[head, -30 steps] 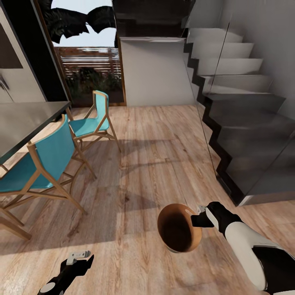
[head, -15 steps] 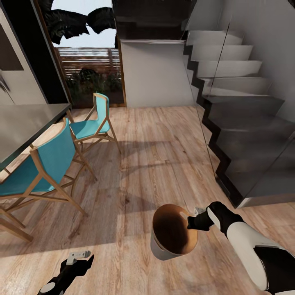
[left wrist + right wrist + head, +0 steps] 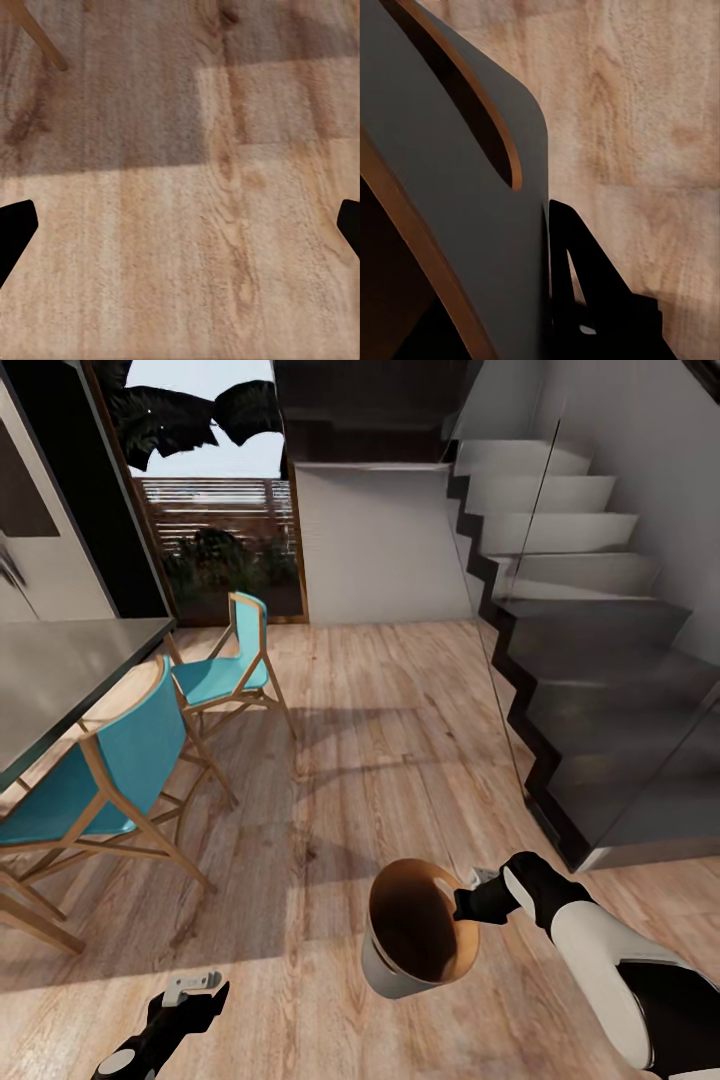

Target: Put the three can of soda from the living room inside the tash can in the kitchen.

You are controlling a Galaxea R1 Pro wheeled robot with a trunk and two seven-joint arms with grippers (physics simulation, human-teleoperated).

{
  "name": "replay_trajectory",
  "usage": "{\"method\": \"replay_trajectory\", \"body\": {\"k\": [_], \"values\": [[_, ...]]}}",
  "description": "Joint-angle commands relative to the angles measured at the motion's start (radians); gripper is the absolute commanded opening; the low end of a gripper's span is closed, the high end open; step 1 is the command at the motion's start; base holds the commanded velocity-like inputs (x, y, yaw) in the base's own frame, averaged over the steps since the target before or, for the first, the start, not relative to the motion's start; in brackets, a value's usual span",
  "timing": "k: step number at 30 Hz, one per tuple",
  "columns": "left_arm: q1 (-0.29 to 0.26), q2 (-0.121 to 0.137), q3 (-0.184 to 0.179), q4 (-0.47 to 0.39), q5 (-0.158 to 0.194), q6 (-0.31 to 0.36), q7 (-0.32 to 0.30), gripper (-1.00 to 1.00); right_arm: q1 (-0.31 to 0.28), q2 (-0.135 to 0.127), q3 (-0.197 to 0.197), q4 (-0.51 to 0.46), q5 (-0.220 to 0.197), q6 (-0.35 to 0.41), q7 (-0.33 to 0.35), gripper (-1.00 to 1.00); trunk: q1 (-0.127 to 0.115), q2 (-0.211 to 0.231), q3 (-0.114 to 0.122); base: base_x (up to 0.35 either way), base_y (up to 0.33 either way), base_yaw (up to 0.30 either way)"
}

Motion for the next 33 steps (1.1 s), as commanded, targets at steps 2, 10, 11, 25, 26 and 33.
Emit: {"method": "replay_trajectory", "body": {"k": [2,10,11,25,26,33], "values": [[0.0,0.0,0.0,0.0,0.0,0.0,0.0,1.0,0.0,0.001,-0.007,0.0,-0.025,0.006,0.006,-1.0,-0.008,0.014,0.006,0.0,0.0,0.0],[0.0,0.0,0.0,0.0,0.0,0.0,0.0,1.0,0.0,0.002,-0.005,0.0,-0.022,0.004,0.003,-1.0,-0.038,0.07,0.031,0.0,0.0,0.0],[0.0,0.0,0.0,0.0,0.0,0.0,0.0,1.0,0.0,0.002,-0.002,-0.001,-0.017,0.003,-0.006,-1.0,-0.042,0.077,0.035,0.0,0.0,0.0],[0.0,0.0,-0.001,0.0,0.0,0.0,0.001,1.0,0.0,0.007,0.026,-0.001,0.006,-0.01,-0.142,-1.0,-0.096,0.175,0.078,0.0,0.0,0.0],[0.0,0.0,-0.001,0.0,0.0,0.0,0.001,1.0,0.0,0.007,0.026,-0.001,0.006,-0.01,-0.145,-1.0,-0.1,0.182,0.082,0.0,0.0,0.0],[0.0,-0.001,-0.001,0.0,0.001,0.0,0.003,1.0,0.0,0.009,0.027,-0.001,0.007,-0.011,-0.171,-1.0,-0.127,0.231,0.104,0.0,0.0,0.0]]}}
